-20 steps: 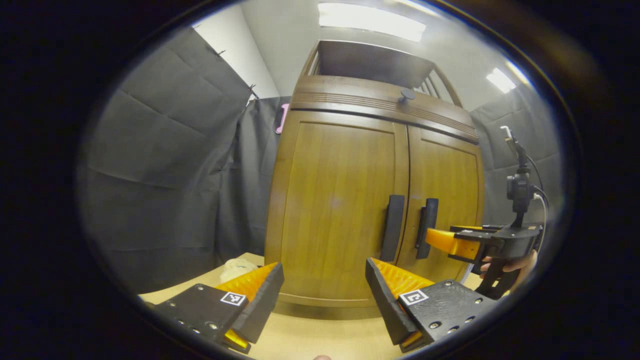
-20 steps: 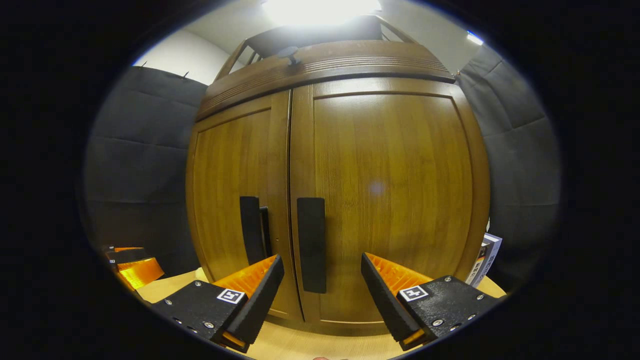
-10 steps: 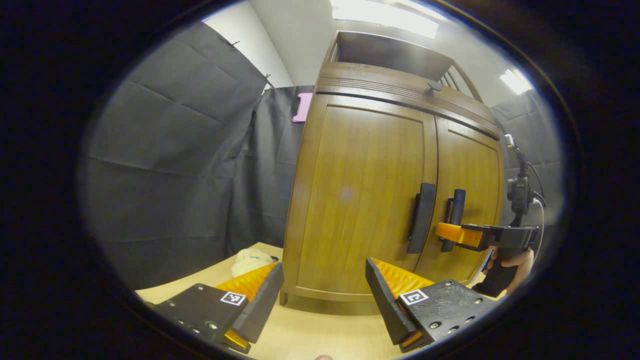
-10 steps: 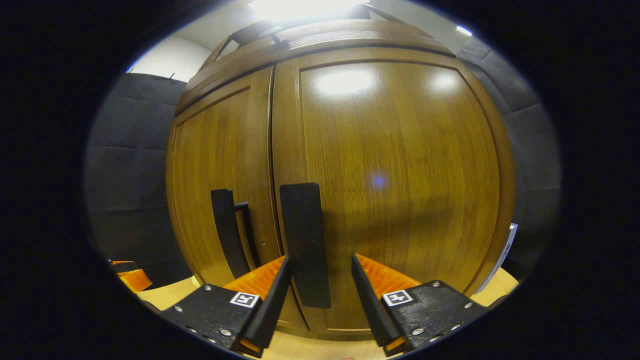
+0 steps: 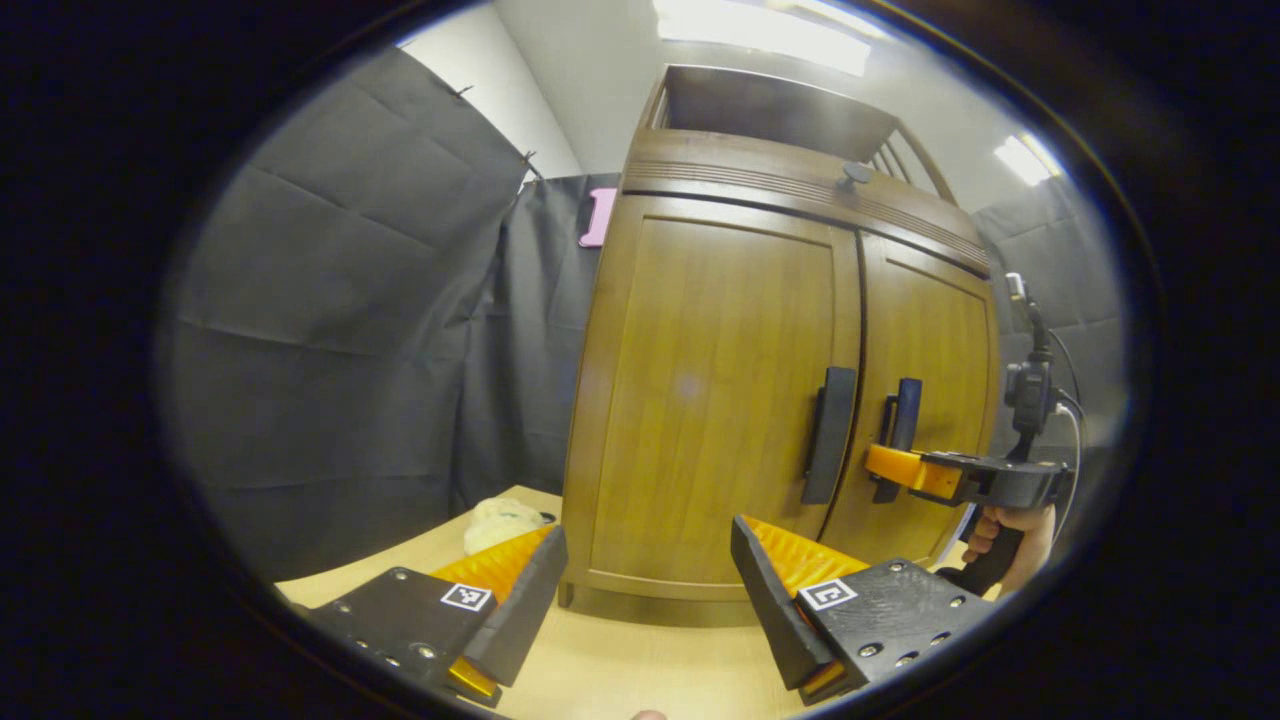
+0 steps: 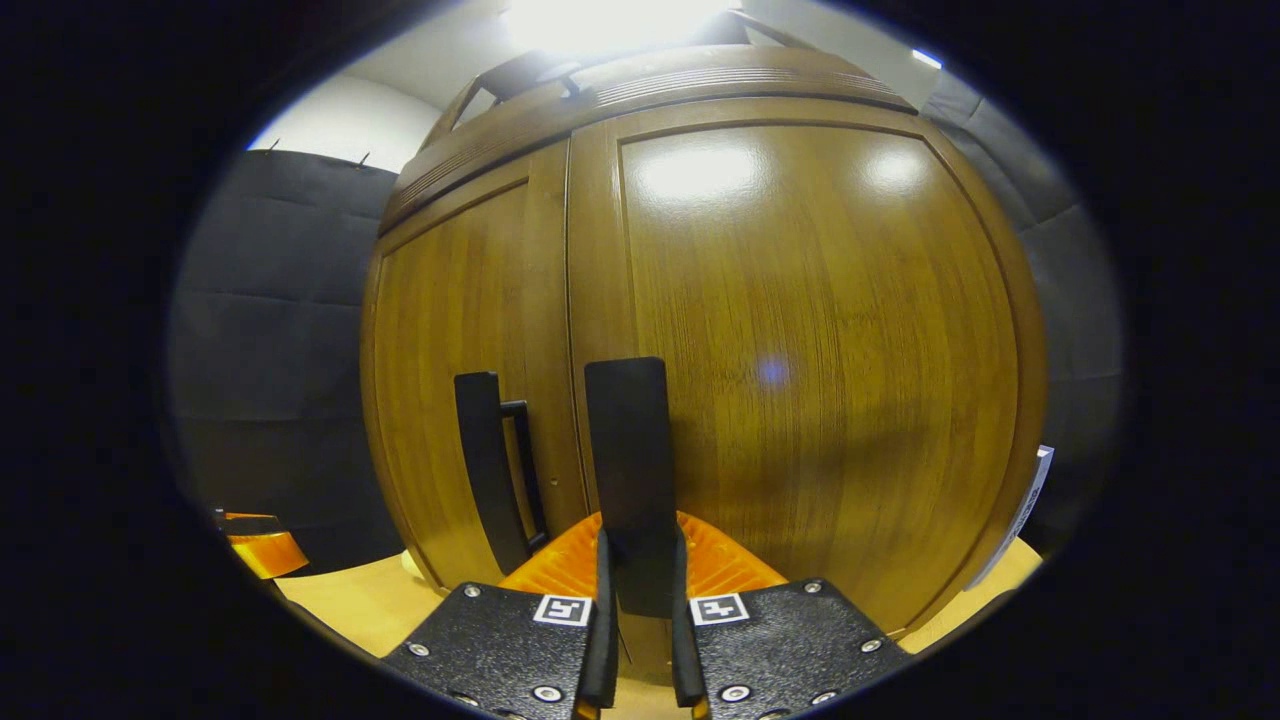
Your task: Open the right door of the double-door shoe cabinet with the right hand, and open the left door with the left hand.
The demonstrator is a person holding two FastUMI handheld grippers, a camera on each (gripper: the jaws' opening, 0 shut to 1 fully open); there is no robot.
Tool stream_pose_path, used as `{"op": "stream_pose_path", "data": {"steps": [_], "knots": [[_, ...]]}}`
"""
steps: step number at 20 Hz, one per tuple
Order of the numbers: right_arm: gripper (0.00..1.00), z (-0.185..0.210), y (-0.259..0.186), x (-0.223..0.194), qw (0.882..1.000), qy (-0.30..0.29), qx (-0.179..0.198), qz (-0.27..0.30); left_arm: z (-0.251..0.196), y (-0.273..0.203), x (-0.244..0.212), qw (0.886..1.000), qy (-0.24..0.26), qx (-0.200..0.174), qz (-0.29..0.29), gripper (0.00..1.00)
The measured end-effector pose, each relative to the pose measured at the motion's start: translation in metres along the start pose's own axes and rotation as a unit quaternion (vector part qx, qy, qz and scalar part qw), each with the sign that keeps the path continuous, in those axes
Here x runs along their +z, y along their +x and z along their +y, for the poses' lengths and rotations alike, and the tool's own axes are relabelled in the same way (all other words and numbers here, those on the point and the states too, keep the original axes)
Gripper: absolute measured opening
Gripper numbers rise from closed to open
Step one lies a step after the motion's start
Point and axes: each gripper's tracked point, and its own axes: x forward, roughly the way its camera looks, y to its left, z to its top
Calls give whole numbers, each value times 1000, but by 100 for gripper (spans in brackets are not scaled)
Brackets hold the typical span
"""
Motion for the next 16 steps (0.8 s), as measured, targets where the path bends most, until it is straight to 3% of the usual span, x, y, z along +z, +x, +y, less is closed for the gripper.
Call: {"op": "stream_pose_path", "data": {"steps": [1, 3, 4, 7, 8, 16], "knots": [[19, 1, -4, 0, 1000, 0, 2, -1, -1, -2, 4, 1000, 4, 0, -4, 95], [21, 4, -15, 0, 1000, 7, 11, -4, -3, -4, 12, 1000, 13, 2, -10, 99], [21, 5, -23, 0, 1000, 12, 18, -4, -6, -8, 13, 1000, 15, 1, -12, 95], [21, 8, -42, -1, 999, 18, 34, -5, -9, -18, 18, 1000, 4, 2, -23, 95], [20, 8, -50, -2, 999, 18, 37, -4, -13, -20, 18, 1000, -6, -3, -24, 99], [21, 2, -100, -1, 997, 28, 69, 7, -39, -28, 9, 999, -22, -20, -12, 95]]}}
